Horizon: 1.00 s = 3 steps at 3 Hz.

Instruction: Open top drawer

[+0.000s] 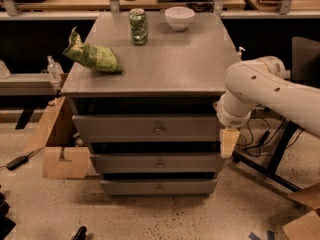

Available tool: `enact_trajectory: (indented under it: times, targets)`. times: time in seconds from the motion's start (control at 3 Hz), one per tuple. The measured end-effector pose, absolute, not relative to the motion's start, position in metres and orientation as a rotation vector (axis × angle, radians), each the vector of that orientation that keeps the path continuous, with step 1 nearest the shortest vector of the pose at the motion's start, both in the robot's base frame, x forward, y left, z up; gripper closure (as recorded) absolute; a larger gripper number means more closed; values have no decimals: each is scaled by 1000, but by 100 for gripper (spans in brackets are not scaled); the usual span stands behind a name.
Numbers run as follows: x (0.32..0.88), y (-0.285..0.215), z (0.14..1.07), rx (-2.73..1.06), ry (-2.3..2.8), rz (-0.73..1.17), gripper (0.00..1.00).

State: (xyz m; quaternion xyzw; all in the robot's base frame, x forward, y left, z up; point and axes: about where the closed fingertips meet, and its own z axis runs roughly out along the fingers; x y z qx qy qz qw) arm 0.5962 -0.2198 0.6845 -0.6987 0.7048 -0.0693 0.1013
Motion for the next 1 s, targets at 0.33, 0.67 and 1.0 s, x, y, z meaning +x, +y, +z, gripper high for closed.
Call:
enact_trajectory:
  times: [0.33, 0.67, 1.0]
  targets:
    - [606, -218, 682, -2078, 2065, -200, 0]
    - [610, -214, 671, -2069, 2057, -160, 17]
    - [599, -206, 654, -2051, 2064, -83, 40]
